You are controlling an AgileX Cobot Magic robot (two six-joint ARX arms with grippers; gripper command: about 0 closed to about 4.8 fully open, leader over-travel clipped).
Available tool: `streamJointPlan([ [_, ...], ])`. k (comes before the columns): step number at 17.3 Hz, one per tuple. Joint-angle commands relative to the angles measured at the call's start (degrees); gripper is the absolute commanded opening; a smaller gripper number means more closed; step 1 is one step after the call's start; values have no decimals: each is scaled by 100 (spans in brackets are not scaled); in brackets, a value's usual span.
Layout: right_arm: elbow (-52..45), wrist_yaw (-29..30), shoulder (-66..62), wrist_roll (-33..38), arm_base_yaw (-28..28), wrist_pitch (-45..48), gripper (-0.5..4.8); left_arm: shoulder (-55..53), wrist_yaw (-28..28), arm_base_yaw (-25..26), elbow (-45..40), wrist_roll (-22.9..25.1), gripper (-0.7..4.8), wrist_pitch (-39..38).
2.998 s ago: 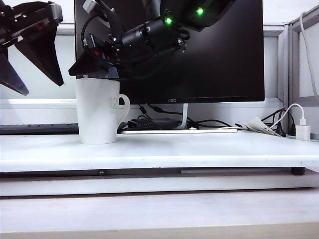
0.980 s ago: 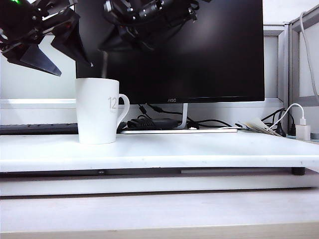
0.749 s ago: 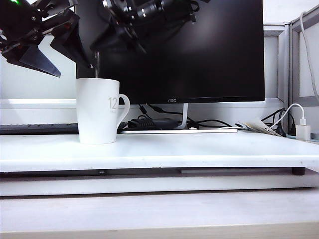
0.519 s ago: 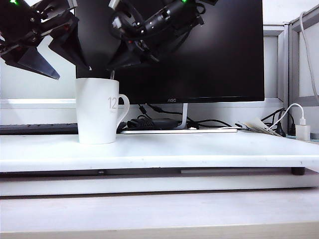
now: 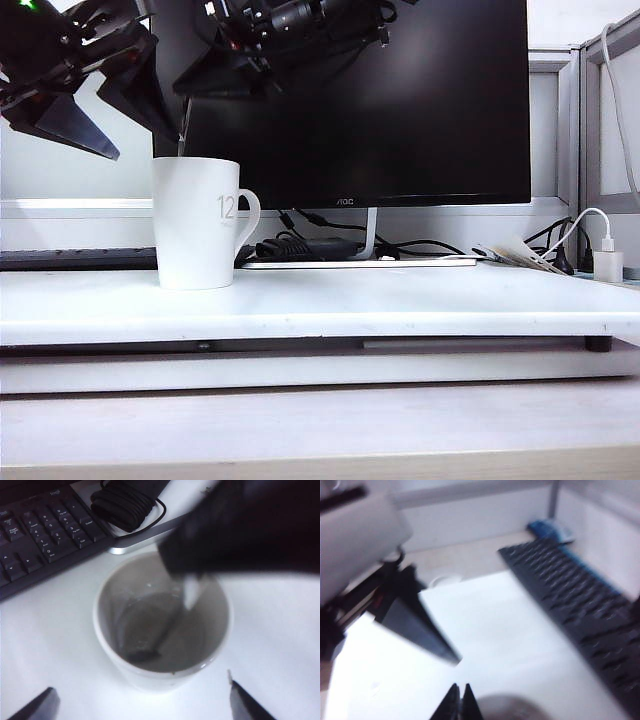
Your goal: Pick up a spoon and stir the liquid in the cup.
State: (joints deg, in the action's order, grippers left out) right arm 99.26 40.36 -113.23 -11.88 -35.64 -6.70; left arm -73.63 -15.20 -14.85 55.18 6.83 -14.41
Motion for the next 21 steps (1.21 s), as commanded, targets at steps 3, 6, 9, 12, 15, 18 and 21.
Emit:
streamJointPlan([
  [3, 31, -625, 28, -15, 48, -627, -2, 31, 20, -4, 22, 26, 479, 15],
  [6, 35, -1196, 28, -15, 33, -28, -2, 31, 22, -2, 22, 28, 479, 24],
  [9, 35, -608, 28, -15, 4, 586, -2, 31, 22, -2, 22, 28, 479, 33],
  [12, 35, 24, 31, -15, -37, 367, -2, 31, 24, -2, 22, 28, 479, 33],
  [15, 35, 107, 31, -37, -35, -402, -2, 31, 22, -2, 22, 31, 479, 33],
  [18, 35, -820, 31, -214, -33, -754, -2, 31, 20, -2, 22, 28, 479, 26],
  [21, 35, -1331, 31, -229, -35, -22, -2, 31, 22, -2, 22, 28, 479, 17],
])
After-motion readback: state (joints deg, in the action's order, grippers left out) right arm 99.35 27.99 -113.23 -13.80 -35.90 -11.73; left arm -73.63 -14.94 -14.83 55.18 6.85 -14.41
